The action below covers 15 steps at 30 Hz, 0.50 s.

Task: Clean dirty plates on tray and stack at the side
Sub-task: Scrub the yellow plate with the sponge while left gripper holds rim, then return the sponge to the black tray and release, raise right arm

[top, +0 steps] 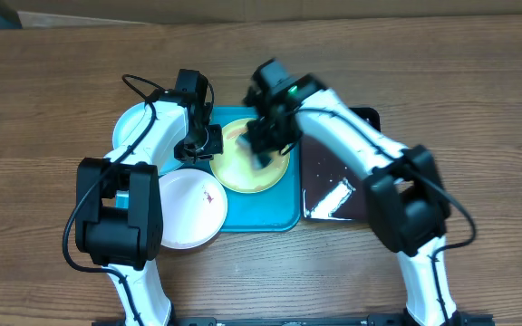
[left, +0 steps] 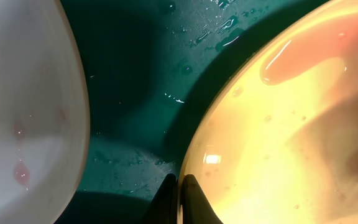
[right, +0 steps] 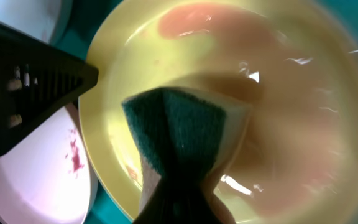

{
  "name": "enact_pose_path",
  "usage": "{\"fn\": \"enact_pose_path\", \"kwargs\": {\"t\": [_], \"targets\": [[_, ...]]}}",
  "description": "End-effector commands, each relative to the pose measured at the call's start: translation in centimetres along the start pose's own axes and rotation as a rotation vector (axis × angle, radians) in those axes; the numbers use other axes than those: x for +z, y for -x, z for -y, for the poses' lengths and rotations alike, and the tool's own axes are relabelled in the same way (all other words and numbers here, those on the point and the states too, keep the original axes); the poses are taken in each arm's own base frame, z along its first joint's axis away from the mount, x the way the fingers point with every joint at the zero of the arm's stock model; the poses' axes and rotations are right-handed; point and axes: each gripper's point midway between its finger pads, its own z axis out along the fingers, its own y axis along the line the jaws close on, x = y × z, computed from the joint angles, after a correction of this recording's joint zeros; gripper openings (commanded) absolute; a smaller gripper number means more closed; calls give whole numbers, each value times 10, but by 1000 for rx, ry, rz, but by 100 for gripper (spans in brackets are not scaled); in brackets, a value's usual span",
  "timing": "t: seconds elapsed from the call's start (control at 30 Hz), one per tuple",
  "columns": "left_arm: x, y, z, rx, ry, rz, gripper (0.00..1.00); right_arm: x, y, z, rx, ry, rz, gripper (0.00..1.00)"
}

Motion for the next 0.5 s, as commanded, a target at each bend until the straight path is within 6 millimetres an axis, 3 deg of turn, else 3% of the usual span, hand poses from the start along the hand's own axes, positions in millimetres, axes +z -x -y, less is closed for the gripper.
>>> {"fn": "enact_pose_path", "kwargs": {"t": [0.0,0.27,0.47], "targets": [[8,-6,1,24,4,-23,4,-88,21,23,58,-21,140,4],[8,-7,3,16,-9,-26,4,-112,-47,121,281,-329,-70,4],[8,-7,9,15,-45,-32,7,-93,-75,161,399,-486,-114,4]]}}
